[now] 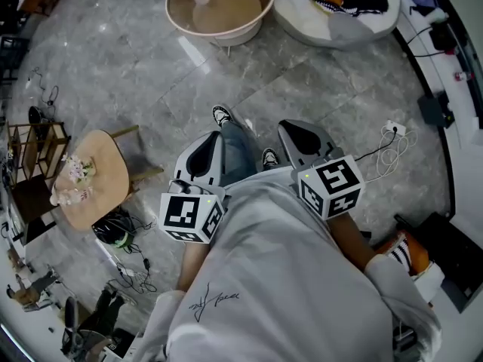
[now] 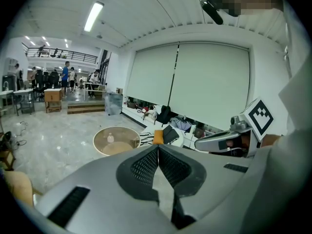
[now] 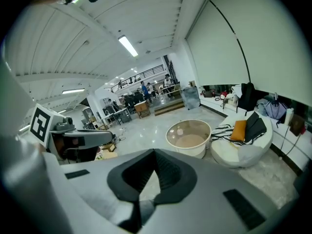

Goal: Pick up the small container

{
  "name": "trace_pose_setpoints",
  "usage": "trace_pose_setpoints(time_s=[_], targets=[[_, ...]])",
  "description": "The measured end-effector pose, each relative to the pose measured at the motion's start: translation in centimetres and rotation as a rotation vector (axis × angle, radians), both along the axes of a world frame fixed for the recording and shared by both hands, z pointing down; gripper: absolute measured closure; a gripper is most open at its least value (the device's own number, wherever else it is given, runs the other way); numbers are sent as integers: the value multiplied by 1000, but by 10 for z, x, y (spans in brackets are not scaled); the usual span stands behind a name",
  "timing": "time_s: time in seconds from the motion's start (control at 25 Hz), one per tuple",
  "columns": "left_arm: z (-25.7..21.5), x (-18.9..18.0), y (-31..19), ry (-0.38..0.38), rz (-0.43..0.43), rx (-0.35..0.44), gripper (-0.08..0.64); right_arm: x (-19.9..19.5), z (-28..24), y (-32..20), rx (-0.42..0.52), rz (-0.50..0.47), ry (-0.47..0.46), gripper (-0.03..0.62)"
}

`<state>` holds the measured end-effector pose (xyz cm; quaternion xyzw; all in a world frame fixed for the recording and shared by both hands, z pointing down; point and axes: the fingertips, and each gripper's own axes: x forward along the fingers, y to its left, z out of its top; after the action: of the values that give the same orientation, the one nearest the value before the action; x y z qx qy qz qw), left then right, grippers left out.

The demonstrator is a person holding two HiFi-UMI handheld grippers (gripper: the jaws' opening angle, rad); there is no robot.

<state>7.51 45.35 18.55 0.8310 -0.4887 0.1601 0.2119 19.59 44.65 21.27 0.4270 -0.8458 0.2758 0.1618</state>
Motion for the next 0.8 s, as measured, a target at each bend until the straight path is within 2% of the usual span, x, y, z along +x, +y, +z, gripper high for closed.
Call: trace_pose_setpoints(time_s=[0.24, 0.48, 0.8], targets=[[-5, -25, -44, 79, -27, 15, 541, -25, 1, -38, 0, -17, 29, 577], [-2, -52, -90, 55, 0, 0, 541, -57, -2, -83, -3, -20, 32, 577], [-13, -95, -145, 77, -1, 15, 541, -101, -10, -140, 0, -24, 53, 577]])
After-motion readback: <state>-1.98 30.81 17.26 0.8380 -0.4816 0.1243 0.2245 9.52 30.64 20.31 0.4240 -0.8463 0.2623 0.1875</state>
